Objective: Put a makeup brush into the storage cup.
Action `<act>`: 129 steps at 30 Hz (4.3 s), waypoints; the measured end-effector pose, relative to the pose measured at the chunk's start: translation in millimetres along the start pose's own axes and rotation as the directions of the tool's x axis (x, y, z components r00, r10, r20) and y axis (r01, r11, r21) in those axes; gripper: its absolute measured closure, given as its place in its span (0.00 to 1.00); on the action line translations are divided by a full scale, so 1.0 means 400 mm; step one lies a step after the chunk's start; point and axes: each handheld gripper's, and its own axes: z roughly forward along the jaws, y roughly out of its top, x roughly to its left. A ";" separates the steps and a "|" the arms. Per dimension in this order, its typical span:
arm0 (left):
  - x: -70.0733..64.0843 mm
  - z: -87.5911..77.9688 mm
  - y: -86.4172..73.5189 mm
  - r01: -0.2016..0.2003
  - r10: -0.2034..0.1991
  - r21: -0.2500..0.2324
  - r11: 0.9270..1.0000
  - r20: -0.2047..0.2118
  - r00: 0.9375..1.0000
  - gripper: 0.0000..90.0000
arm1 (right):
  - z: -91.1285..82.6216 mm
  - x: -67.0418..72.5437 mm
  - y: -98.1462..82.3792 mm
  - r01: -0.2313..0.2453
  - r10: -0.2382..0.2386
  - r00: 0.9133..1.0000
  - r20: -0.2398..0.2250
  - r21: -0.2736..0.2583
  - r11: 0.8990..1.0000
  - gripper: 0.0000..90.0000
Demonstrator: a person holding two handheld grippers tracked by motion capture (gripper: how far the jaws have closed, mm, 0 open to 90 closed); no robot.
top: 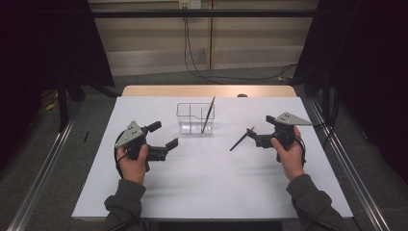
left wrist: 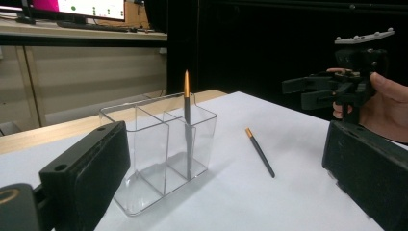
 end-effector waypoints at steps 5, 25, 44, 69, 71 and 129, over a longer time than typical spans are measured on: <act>0.001 -0.001 0.001 0.001 -0.001 -0.002 1.000 -0.003 1.000 0.03 | 0.017 0.003 0.006 0.003 -0.003 1.000 -0.002 0.011 1.000 0.00; -0.005 0.015 -0.006 0.032 -0.032 -0.002 0.999 0.016 0.999 0.03 | 0.076 0.026 0.016 0.024 -0.024 1.000 -0.015 0.032 0.999 0.01; -0.004 0.018 -0.010 0.038 -0.038 0.008 0.999 0.032 0.999 0.03 | 0.100 0.030 0.012 0.003 -0.006 1.000 0.027 0.121 0.993 0.01; -0.002 0.020 -0.010 0.022 -0.023 0.025 0.999 0.027 0.999 0.03 | 0.122 0.022 0.020 -0.126 0.099 0.989 0.111 0.273 0.954 0.04; -0.003 0.020 -0.009 0.020 -0.021 0.025 0.999 0.028 0.999 0.03 | 0.123 0.020 0.025 -0.137 0.105 0.987 0.123 0.287 0.948 0.04; -0.002 0.023 -0.014 0.013 -0.015 0.038 0.999 0.043 0.999 0.03 | 0.211 0.030 0.079 -0.323 0.124 0.939 0.321 0.694 0.643 0.08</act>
